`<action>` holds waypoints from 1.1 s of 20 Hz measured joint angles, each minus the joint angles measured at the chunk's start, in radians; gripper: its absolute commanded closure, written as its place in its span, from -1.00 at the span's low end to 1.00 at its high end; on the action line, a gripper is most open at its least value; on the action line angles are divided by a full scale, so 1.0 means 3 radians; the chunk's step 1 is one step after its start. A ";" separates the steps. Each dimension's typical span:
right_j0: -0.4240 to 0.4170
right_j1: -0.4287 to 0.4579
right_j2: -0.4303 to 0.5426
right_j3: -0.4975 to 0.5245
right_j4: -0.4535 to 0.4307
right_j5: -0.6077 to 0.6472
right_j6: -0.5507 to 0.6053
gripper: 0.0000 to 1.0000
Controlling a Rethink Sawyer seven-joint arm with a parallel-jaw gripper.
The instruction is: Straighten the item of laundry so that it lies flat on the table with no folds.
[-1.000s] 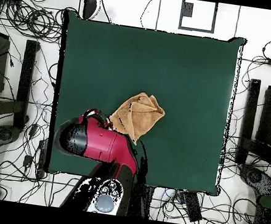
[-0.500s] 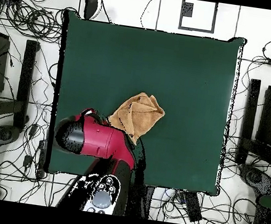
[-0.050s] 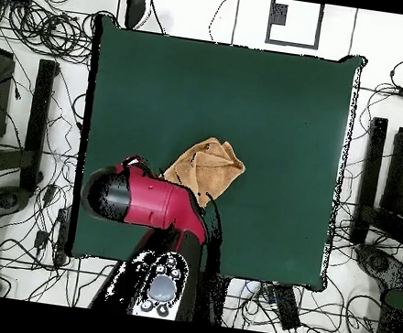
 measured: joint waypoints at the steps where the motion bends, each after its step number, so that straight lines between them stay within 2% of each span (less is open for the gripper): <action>1: -0.0029 0.0000 0.0011 -0.0009 -0.0020 0.0009 0.0000 -1.00; 9: -0.0268 -0.0013 0.0168 -0.0033 -0.0228 0.0062 0.0000 -1.00; 22: -0.0429 -0.0092 0.0412 -0.0030 -0.0575 0.0103 0.0000 -1.00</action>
